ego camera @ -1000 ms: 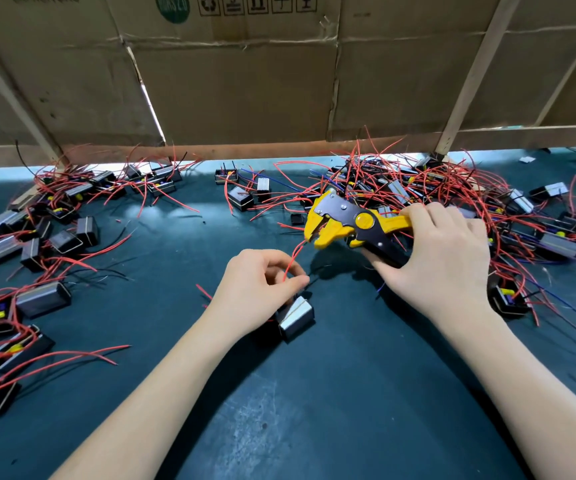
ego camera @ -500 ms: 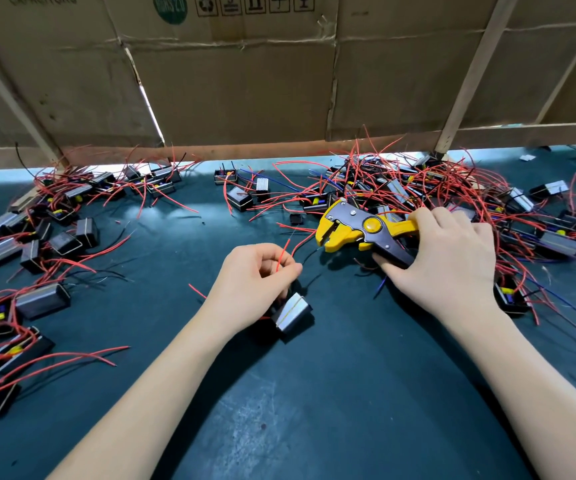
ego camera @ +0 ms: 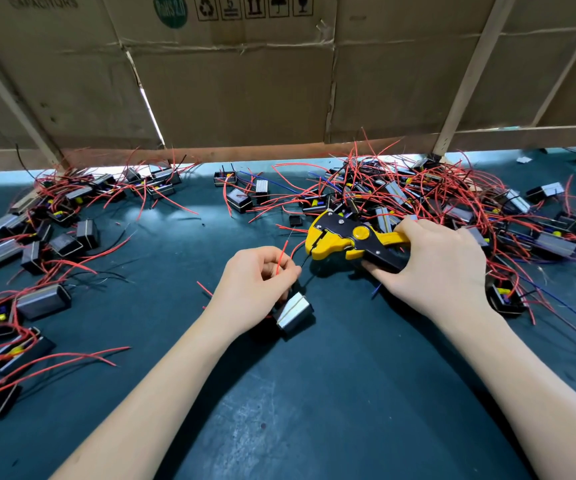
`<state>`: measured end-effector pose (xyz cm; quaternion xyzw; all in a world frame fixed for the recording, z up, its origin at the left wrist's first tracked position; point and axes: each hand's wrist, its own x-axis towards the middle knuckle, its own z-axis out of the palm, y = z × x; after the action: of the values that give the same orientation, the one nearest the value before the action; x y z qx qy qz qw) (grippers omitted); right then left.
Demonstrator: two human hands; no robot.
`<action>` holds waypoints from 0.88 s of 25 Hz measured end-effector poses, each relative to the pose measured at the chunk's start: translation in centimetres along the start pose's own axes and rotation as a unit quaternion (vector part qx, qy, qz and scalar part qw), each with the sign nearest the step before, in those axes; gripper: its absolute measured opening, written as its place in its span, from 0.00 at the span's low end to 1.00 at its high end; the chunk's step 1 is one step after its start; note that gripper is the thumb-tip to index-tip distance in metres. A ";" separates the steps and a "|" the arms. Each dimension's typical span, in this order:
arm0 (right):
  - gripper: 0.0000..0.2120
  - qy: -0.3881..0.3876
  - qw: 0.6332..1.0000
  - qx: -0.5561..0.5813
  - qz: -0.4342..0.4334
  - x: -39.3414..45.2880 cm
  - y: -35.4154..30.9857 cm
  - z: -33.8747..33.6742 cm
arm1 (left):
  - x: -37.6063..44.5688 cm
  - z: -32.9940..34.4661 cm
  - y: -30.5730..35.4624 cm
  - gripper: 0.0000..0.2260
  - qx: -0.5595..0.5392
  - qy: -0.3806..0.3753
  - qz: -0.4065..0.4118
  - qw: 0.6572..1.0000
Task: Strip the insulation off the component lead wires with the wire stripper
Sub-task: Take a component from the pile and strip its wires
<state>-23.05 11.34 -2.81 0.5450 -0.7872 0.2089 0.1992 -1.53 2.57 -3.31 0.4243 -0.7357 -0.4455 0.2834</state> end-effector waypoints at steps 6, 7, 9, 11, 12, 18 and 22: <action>0.22 0.026 0.999 -0.001 0.029 -0.2 -0.3 -0.3 | 0.0 -0.2 0.0 0.08 0.008 0.001 0.004 1.000; 0.23 0.029 0.999 0.004 0.025 -0.3 -0.3 -0.2 | 0.0 -0.3 0.0 0.08 0.012 0.003 0.004 1.000; 0.27 0.025 1.000 0.008 0.015 -0.4 -0.3 0.1 | 0.0 -0.5 -0.1 0.08 0.035 0.009 0.007 0.999; 0.28 0.025 0.999 0.021 0.035 -0.2 -0.2 0.1 | -0.1 -0.3 0.1 0.06 0.032 0.024 0.029 0.999; 0.28 0.024 0.998 0.041 0.051 0.0 -0.2 0.0 | -0.1 -0.3 0.3 0.04 -0.003 0.021 0.055 0.998; 0.26 0.042 0.990 0.106 0.088 0.2 0.0 -0.5 | 0.1 -1.5 0.4 0.32 0.067 -0.072 0.207 0.973; 0.27 0.035 0.991 0.094 0.086 0.0 0.1 -0.3 | 1.3 -6.4 -1.0 0.17 0.277 0.202 0.137 0.929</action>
<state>-23.13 11.53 -2.54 0.4838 -0.8005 0.3172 0.1564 3.29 -1.46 -1.33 0.4622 -0.8080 -0.0857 0.3553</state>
